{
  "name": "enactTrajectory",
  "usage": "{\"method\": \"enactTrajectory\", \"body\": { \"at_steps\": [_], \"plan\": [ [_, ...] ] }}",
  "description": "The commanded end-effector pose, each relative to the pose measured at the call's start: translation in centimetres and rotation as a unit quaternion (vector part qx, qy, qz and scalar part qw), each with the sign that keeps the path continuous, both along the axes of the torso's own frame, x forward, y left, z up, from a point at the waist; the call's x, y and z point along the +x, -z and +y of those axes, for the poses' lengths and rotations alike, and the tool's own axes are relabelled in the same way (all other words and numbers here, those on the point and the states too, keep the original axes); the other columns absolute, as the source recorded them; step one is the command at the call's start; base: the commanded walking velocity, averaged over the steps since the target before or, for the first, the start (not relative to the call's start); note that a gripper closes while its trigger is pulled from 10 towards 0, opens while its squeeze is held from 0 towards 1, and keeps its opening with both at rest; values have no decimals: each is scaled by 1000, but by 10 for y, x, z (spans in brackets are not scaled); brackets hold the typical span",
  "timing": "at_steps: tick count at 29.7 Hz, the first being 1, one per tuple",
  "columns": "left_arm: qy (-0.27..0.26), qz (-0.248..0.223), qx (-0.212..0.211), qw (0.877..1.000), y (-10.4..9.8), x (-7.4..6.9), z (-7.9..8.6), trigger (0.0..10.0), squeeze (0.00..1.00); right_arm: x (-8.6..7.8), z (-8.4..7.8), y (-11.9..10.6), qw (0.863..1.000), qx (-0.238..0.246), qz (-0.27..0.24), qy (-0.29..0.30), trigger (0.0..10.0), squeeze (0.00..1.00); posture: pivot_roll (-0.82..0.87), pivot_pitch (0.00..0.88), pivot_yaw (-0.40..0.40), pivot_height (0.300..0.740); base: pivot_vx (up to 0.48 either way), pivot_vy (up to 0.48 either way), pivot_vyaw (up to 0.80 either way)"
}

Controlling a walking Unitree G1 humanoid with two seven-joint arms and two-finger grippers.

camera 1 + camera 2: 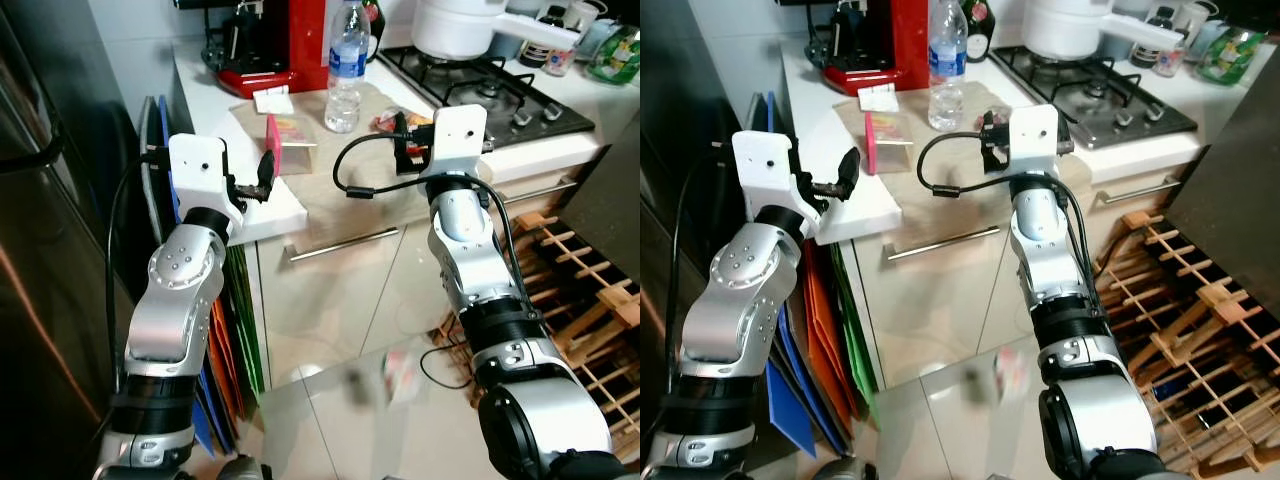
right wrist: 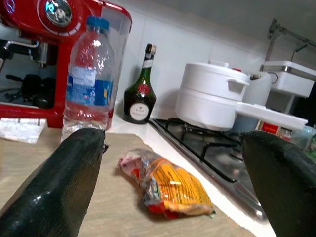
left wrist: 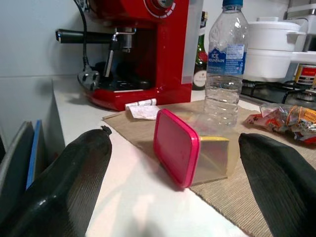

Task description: Restocking fridge

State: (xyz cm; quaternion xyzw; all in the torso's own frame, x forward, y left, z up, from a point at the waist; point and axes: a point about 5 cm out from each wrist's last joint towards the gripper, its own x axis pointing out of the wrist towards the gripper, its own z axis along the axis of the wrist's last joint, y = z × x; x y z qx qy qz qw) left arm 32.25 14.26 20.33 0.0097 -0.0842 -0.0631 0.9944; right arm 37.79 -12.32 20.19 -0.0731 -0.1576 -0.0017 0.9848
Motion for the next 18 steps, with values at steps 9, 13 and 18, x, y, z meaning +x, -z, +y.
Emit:
{"method": "enactTrajectory", "body": {
  "at_steps": [9, 13, 18],
  "plan": [
    [-11, -19, 15, 1000, -4, 5, -3, 10000, 0, 3, 6, 12, 997, 48, 46, -36, 10000, 0, 86, 0, -4, 740, 0, 0, 0],
    [-11, -25, 1, 1000, -4, 5, 0, 10000, 0, 3, 10, 10, 997, 41, 41, -51, 10000, 0, 91, 0, -9, 740, 0, 0, 0],
    [-11, -34, 6, 999, -5, 4, 0, 10000, 0, 2, 16, 11, 996, 38, 38, -65, 10000, 0, 91, 0, -13, 740, 340, 0, 0]
  ]
}}
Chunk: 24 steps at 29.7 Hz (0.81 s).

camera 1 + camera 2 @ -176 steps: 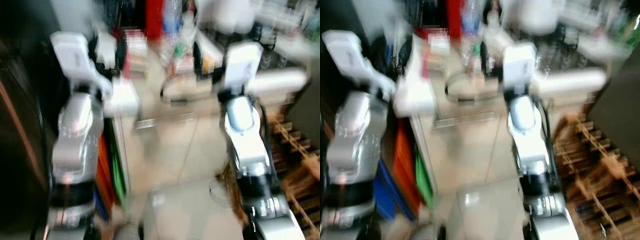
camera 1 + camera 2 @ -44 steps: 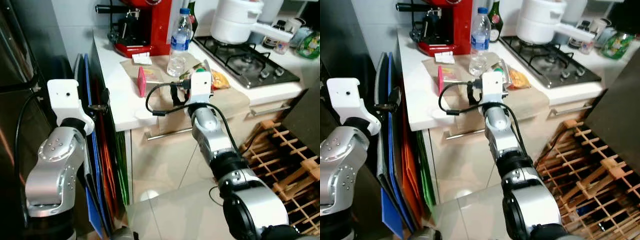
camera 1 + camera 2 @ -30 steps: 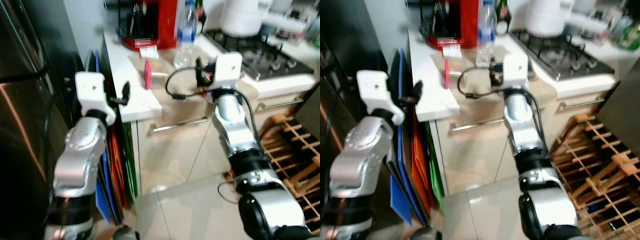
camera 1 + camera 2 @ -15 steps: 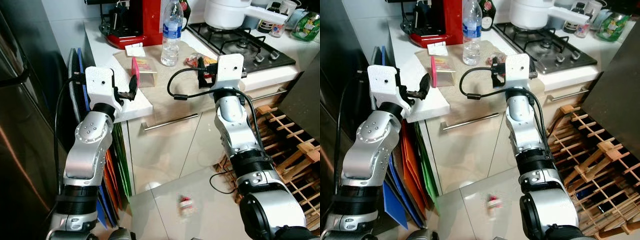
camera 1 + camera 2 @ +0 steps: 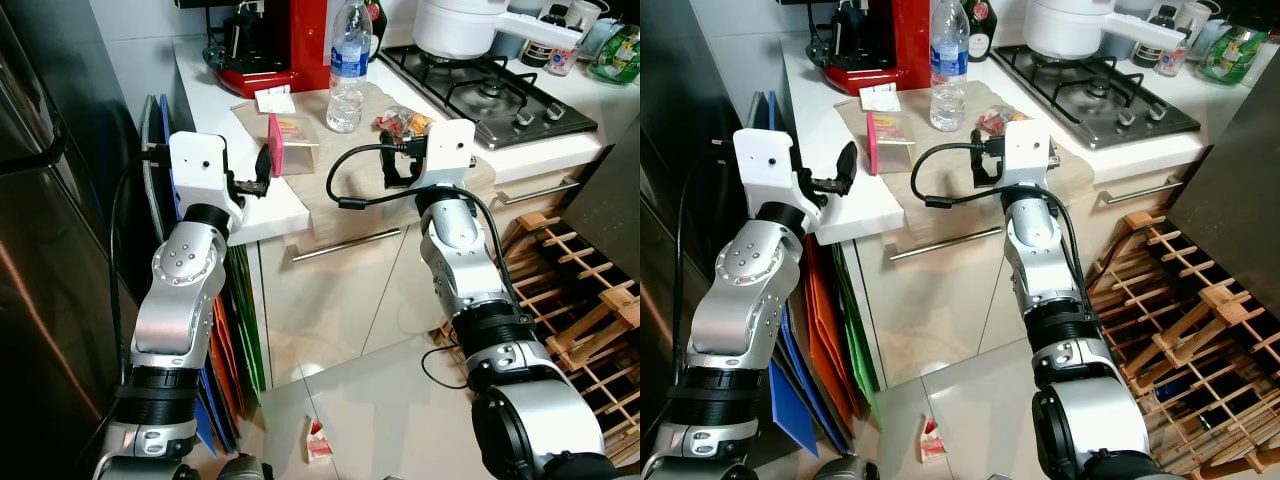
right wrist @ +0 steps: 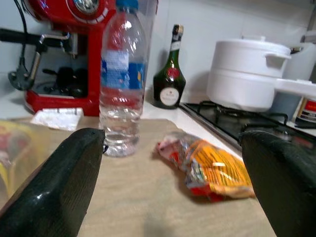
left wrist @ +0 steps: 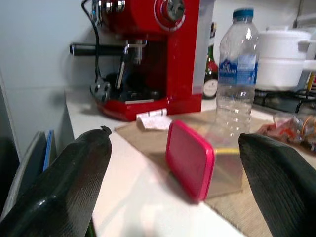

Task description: Restocking fridge

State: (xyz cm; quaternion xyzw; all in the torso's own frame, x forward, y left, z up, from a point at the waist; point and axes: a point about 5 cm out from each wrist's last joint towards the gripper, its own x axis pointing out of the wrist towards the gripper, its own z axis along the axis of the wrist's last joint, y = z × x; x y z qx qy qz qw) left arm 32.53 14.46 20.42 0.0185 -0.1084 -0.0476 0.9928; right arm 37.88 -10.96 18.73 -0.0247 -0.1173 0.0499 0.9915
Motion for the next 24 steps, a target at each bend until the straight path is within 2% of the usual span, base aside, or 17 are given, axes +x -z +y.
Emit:
{"method": "enactTrajectory", "body": {
  "at_steps": [1, 8, 12, 15, 24],
  "plan": [
    [5, -10, 3, 1000, -4, 1, -2, 10000, 0, 1, 4, -4, 1000, -4, -7, -13, 10000, 0, 88, 0, -12, 740, 446, 0, 0],
    [26, -45, 43, 998, -12, 1, -12, 10000, 0, 1, 5, -9, 1000, -7, -19, -21, 10000, 0, 90, 0, -18, 740, 472, 0, 0],
    [23, -59, 34, 997, -16, -1, -12, 10000, 0, 2, 4, -10, 999, -8, -22, -22, 10000, 0, 103, 0, -32, 740, 418, 0, 0],
    [13, -59, 23, 998, -14, -2, -9, 10000, 0, 2, 7, -10, 999, -10, -21, -27, 10000, 0, 104, 0, -35, 740, 0, 0, 0],
    [4, -59, 24, 998, -12, -1, -6, 10000, 0, 3, 13, -13, 999, -13, -27, -42, 10000, 0, 108, 0, -36, 740, 0, 0, 0]
  ]
}}
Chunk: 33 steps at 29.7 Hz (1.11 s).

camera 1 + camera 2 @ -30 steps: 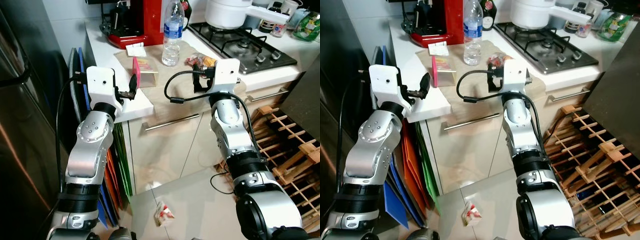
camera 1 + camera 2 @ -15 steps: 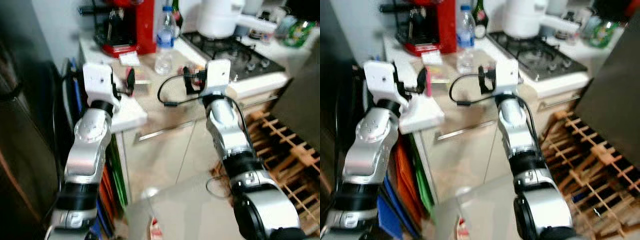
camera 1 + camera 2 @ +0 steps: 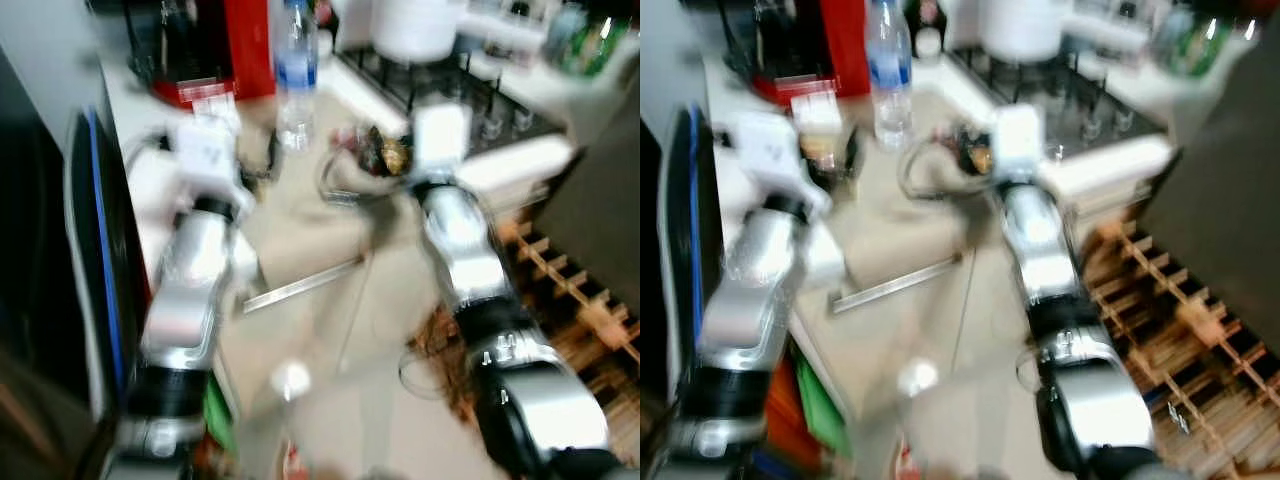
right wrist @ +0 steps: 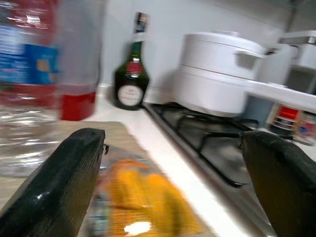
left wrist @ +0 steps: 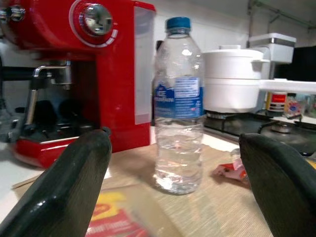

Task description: Restocking fridge

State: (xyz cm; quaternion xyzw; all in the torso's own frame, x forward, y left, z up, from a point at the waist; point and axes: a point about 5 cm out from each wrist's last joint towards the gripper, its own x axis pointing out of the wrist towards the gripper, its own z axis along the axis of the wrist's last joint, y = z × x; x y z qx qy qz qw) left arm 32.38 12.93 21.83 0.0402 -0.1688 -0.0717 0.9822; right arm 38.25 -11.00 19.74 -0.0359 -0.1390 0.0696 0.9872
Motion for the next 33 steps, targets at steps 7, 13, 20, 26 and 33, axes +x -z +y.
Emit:
{"method": "enactTrajectory", "body": {
  "at_steps": [7, 13, 20, 26, 33],
  "plan": [
    [-20, 5, 6, 1000, 2, 0, 11, 10000, 0, 0, 23, -4, 998, 17, -3, -56, 10000, 0, 107, 0, -19, 740, 0, 0, 0],
    [-19, 4, 13, 1000, 3, -6, 12, 10000, 0, 7, 30, -6, 997, -2, 7, -71, 10000, 0, 136, 0, -22, 740, 0, 0, 0],
    [-46, 19, 20, 999, 10, -24, 25, 10000, 0, 8, 45, -9, 995, -21, 7, -93, 10000, 0, 182, 0, -49, 740, 0, 0, 0],
    [-81, 28, 23, 996, 12, -52, 43, 10000, 0, 9, 51, -4, 994, -27, 21, -102, 10000, 0, 231, 6, -73, 740, 0, 0, 0],
    [-126, 50, 38, 990, 15, -74, 65, 10000, 0, 12, 52, -9, 996, -51, 15, -77, 10000, 0, 263, 58, -88, 740, 0, 0, 0]
  ]
}}
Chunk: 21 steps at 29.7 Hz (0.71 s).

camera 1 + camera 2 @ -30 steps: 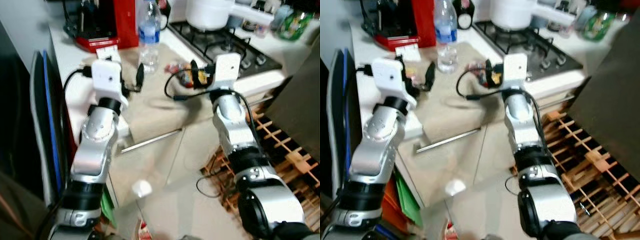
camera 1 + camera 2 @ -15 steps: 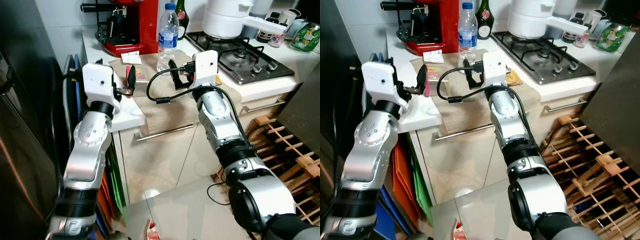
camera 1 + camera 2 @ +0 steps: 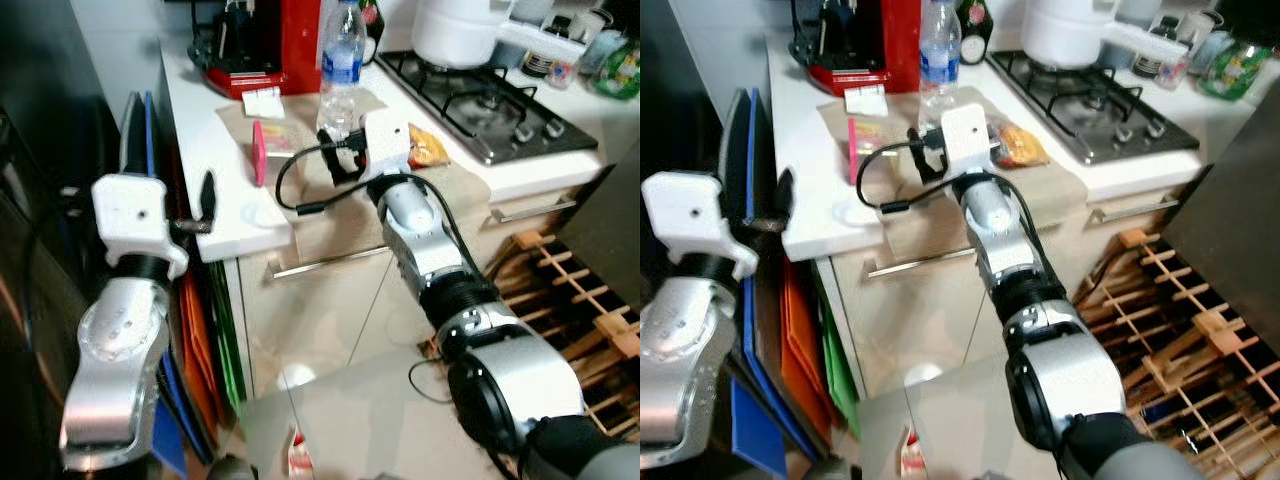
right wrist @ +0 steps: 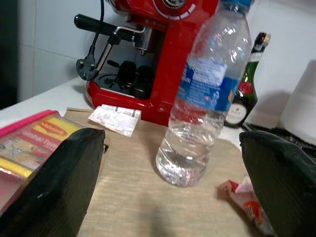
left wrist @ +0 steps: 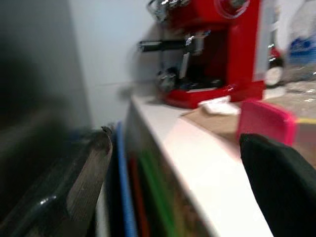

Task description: Restocking fridge

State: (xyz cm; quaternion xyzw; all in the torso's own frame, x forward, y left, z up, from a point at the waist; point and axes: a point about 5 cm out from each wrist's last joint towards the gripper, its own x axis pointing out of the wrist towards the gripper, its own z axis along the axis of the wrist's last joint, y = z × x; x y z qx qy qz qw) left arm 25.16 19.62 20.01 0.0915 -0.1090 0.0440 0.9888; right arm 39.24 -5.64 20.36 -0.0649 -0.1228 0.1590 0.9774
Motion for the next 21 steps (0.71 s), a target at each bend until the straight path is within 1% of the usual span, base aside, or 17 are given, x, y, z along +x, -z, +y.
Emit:
{"method": "enactTrajectory", "body": {
  "at_steps": [1, 5, 7, 8, 9, 11, 12, 14, 19, 20, 21],
  "plan": [
    [0, 1, 4, 1000, -3, -3, -2, 10000, 0, 2, -2, -1, 1000, -8, 2, 10, 10000, 0, 264, 60, -89, 740, 0, 0, 0],
    [6, 12, 3, 1000, -2, -9, -4, 10000, 0, 2, -3, 6, 1000, 0, 23, 13, 10000, 0, 264, 70, -90, 740, 0, 0, 0],
    [6, 21, -4, 1000, 0, -10, -4, 10000, 0, 3, -5, 10, 999, 10, 41, 16, 10000, 0, 264, 70, -90, 740, 0, 0, 0],
    [3, 28, -14, 1000, 1, -10, -3, 10000, 0, 3, -7, 13, 998, 16, 53, 20, 10000, 0, 263, 71, -89, 740, 0, 0, 0],
    [0, 38, -28, 999, 4, -10, -2, 10000, 0, 5, -9, 15, 997, 31, 71, 24, 10000, 0, 263, 70, -88, 740, 0, 0, 0],
    [-11, 60, -69, 996, 9, -9, 2, 10000, 0, 7, -15, 19, 989, 87, 113, 33, 10000, 0, 263, 70, -88, 740, 0, 0, 0],
    [-14, 70, -90, 993, 12, -8, 3, 10000, 0, 9, -18, 18, 985, 110, 125, 33, 10000, 0, 262, 70, -87, 740, 0, 0, 0],
    [-22, 80, -111, 990, 14, -8, 5, 10000, 0, 11, -21, 15, 979, 145, 138, 30, 10000, 0, 260, 72, -86, 740, 0, 0, 0],
    [-30, 96, -134, 986, 18, -8, 7, 10000, 0, 13, -24, 15, 975, 157, 153, 26, 10000, 0, 255, 77, -86, 740, 0, 0, 0],
    [-31, 98, -136, 985, 19, -9, 7, 10000, 0, 13, -26, 15, 976, 153, 154, 27, 10000, 0, 255, 77, -86, 740, 0, 0, 0],
    [-30, 101, -137, 985, 19, -9, 7, 10000, 0, 13, -29, 14, 981, 129, 144, 32, 10000, 0, 254, 78, -86, 740, 0, 0, 0]
  ]
}}
